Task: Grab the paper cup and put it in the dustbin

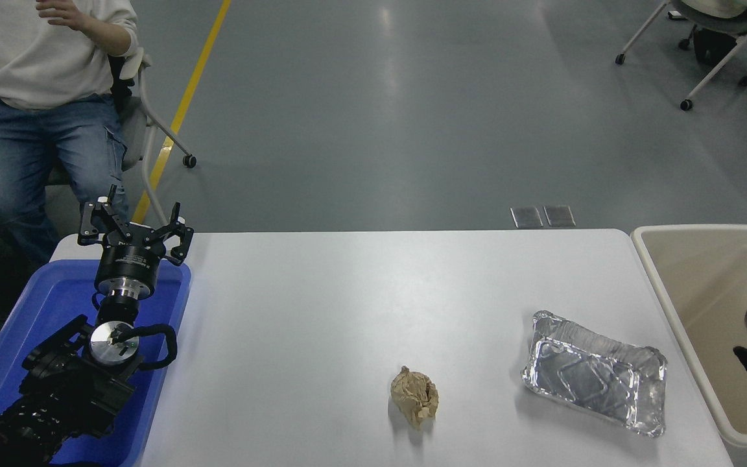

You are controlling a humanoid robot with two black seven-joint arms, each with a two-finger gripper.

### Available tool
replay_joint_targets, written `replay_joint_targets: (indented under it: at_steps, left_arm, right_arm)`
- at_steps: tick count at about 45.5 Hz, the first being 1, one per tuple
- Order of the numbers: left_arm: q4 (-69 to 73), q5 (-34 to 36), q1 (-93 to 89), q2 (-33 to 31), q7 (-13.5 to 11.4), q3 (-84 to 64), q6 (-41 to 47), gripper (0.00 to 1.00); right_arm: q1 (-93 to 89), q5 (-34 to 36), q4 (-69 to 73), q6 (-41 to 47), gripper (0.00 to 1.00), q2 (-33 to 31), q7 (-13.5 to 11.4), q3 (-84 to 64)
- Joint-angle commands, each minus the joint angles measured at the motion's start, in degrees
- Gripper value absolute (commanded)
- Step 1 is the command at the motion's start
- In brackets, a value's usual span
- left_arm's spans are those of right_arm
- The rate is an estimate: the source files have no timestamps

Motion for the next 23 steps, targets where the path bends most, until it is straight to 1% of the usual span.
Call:
replay_joint_targets:
  at_steps: [1,9,12,17,23]
  left_arm:
    - [0.0,0.01,0.0,0.0,0.0,0.0,0.0,0.99]
    - [0.09,0.01,0.0,0.0,0.0,0.0,-0.09,0.99]
    - [0.0,0.01,0.0,0.0,0.0,0.0,-0.09,0.99]
    - [0.0,0.01,0.0,0.0,0.0,0.0,-0.09,0.99]
    - [0.0,0.01,0.0,0.0,0.09,0.0,-0.09,0.99]
  right_arm:
    - [9.56,-14.3,16.45,0.39,1.0,-7.63,0.01,-1.33]
    - [15.54,-30.99,28.32,0.83,1.0,-10.89,-0.52,-1.41]
    - [17.48,-34.61,31.23,2.49,1.0,-12.03,-0.61,-1.59]
    - [23.09,-36.38,34.75,7.76,1.0,-13.27,-0.52,-7.11]
    - [33.9,-36.29,39.4,9.97,1.0,-13.36,-0.43,-21.17]
